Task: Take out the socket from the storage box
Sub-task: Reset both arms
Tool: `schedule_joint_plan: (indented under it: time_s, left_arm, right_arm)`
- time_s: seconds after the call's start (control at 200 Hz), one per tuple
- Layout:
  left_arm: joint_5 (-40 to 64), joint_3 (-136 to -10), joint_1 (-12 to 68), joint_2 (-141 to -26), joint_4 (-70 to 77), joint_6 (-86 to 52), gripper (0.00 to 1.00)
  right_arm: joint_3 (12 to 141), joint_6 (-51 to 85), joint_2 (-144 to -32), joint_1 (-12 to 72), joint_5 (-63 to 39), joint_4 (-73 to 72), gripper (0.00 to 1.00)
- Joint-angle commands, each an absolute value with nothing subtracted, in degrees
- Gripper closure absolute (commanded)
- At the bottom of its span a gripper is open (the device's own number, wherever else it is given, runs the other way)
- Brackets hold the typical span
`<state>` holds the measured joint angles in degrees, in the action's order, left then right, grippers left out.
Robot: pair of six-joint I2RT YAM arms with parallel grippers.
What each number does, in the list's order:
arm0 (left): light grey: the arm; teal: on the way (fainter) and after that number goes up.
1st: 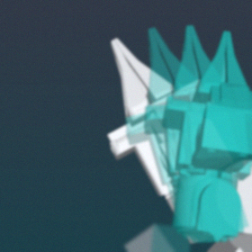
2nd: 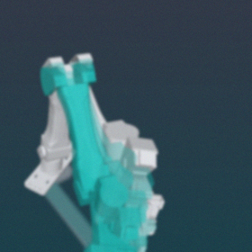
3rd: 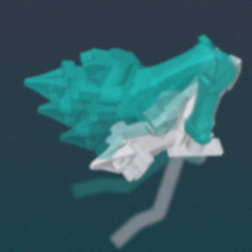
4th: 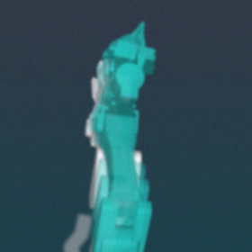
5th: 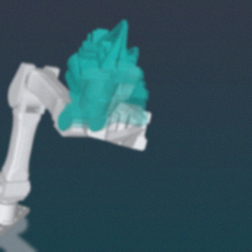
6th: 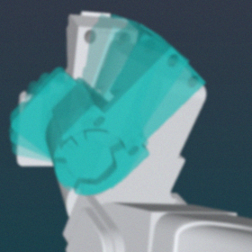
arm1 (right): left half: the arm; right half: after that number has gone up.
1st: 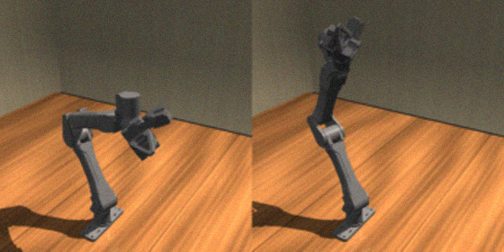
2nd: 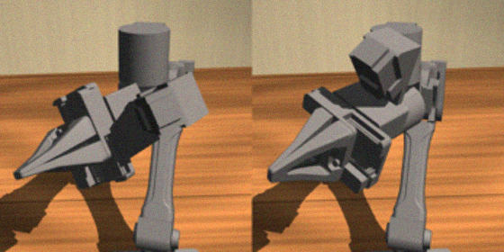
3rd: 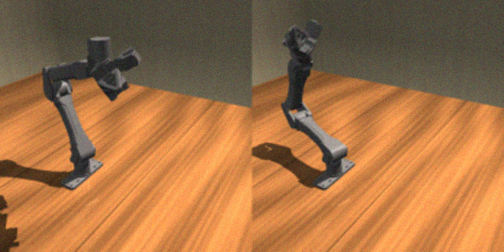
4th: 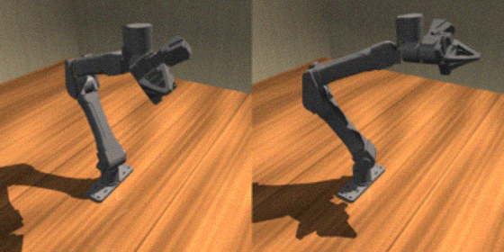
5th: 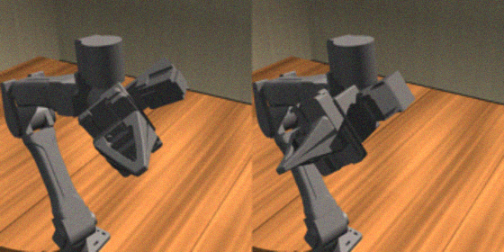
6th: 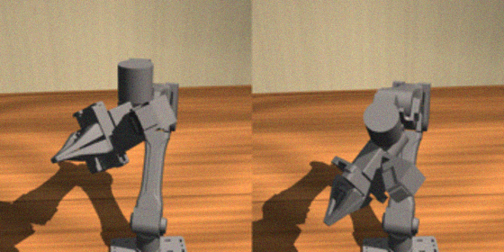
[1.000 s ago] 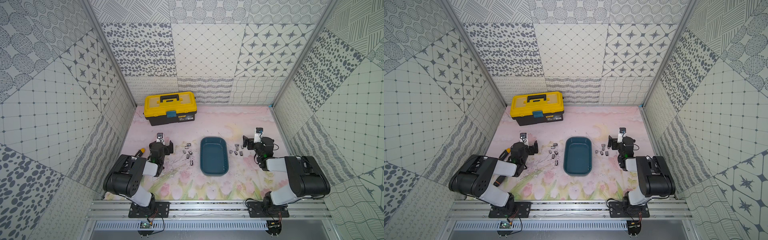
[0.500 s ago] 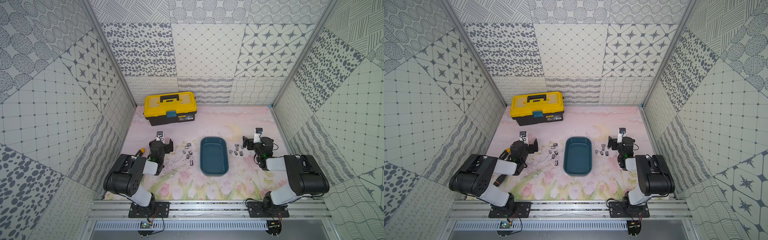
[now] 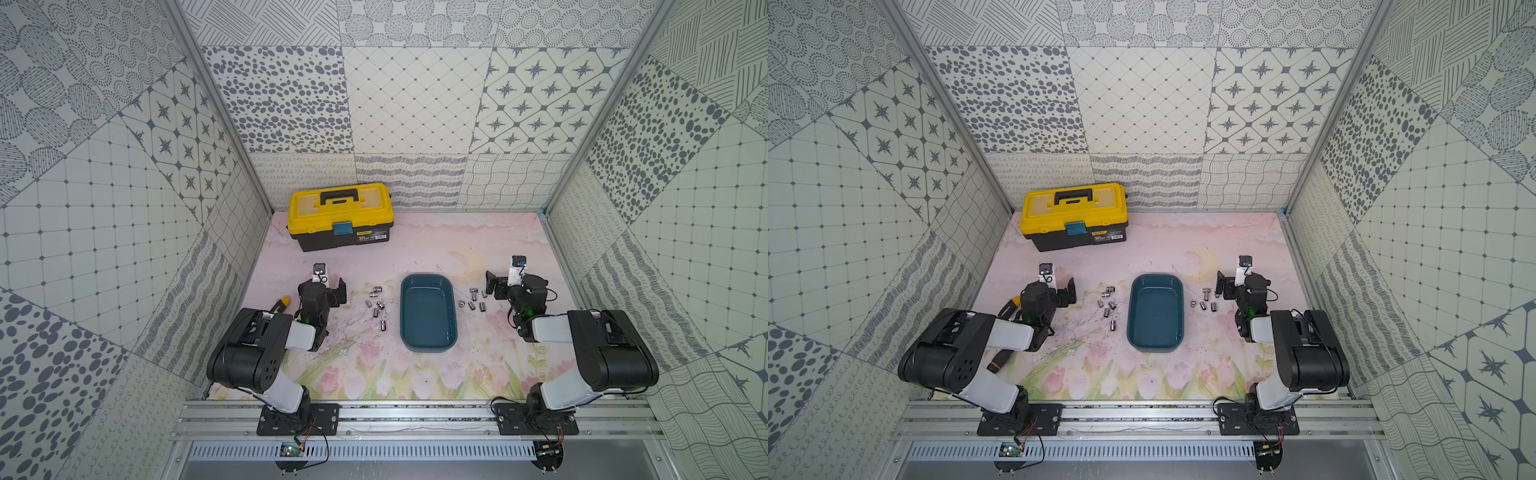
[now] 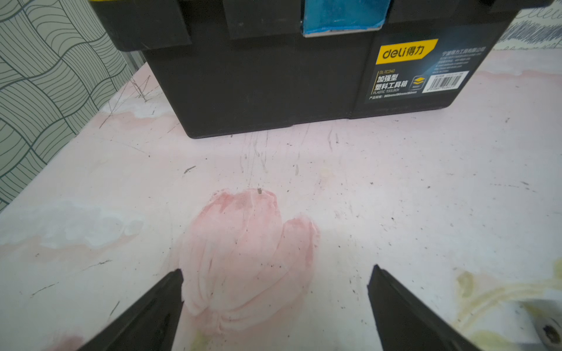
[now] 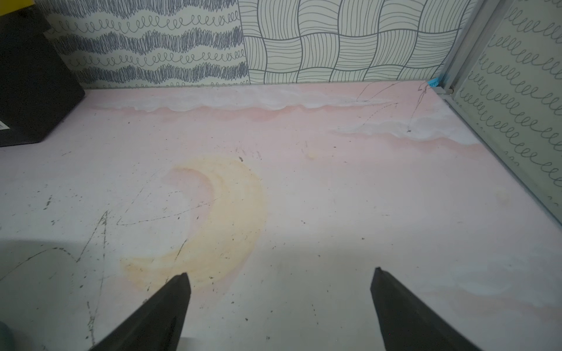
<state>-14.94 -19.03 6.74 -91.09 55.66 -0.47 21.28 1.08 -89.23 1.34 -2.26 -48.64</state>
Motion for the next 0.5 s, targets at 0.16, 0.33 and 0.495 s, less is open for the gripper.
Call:
schedule_joint_plan:
  time_s: [0.16, 0.33, 0.495]
  left_arm:
    - [-14.81, -17.62, 6.64, -91.30, 62.16, -0.88, 0.01]
    - [-16.26, -20.57, 6.60, -91.34, 56.79, -1.37, 0.01]
    - [-16.13, -20.91, 6.64, -91.33, 56.17, -1.41, 0.01]
  right_arm:
    - [20.82, 1.73, -88.73, 1.16, -0.87, -52.56, 0.02]
    - [22.83, 1.95, -88.99, 1.15, -0.29, -49.01, 0.02]
    - [23.49, 2.02, -89.03, 1.14, -0.11, -47.99, 0.01]
